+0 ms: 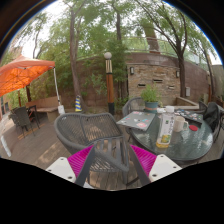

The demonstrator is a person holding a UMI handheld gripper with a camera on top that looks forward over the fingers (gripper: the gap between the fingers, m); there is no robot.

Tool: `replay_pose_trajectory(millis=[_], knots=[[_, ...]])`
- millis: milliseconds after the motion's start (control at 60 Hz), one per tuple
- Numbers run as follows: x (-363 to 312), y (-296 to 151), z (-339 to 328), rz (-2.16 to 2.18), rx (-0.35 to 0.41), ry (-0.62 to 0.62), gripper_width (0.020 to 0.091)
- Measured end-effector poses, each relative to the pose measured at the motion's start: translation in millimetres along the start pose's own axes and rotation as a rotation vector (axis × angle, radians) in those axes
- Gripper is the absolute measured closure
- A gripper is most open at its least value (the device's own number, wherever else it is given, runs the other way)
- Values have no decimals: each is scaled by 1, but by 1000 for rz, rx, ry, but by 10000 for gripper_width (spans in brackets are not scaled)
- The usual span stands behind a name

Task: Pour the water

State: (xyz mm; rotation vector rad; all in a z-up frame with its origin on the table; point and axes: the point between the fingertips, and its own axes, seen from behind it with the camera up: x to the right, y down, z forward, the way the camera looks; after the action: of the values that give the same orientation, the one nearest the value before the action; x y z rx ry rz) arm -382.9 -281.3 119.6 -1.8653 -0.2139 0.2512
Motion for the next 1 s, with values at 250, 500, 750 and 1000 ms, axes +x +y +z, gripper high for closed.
replay_pose_trajectory(millis=[250, 500, 750, 1000], knots=[[23, -6, -5, 3, 18, 22, 316], [106, -14, 11, 19, 105, 139, 325], [225, -22, 66, -32, 149, 356, 320], [285, -10, 131, 37, 171, 390, 328]])
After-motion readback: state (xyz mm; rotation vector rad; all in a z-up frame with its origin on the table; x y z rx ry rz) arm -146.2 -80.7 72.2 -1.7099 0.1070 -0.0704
